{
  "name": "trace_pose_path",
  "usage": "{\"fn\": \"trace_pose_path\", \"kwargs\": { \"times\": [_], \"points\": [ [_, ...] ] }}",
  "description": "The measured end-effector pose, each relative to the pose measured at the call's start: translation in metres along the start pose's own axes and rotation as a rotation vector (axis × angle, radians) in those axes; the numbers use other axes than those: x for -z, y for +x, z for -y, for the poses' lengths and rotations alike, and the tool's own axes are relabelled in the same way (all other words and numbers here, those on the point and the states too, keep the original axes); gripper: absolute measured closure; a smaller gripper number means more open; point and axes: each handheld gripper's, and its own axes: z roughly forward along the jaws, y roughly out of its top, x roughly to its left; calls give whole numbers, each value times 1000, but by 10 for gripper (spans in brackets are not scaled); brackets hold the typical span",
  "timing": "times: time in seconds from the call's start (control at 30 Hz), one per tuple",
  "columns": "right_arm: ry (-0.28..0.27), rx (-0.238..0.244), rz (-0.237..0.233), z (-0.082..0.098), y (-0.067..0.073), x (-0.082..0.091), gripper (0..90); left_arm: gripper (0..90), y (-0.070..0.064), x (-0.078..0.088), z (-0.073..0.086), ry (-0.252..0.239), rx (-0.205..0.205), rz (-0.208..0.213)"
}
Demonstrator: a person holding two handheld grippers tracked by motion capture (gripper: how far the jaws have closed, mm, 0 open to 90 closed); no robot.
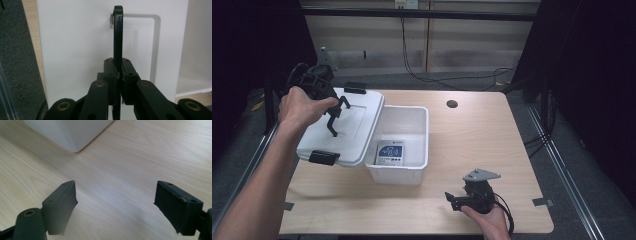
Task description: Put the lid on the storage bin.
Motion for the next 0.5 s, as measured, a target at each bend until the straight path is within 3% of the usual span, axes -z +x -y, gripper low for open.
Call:
{"fn": "trace_pose_path", "kwargs": {
  "times": [0.2,0.5],
  "points": [
    [-1,-2,1,0,0,1,172,850,-17,-5,-6,9,-6,-31],
    [-1,0,-4,0,1,1,172,850,-43,-10,-15,39,-16,-26]
  ]
}}
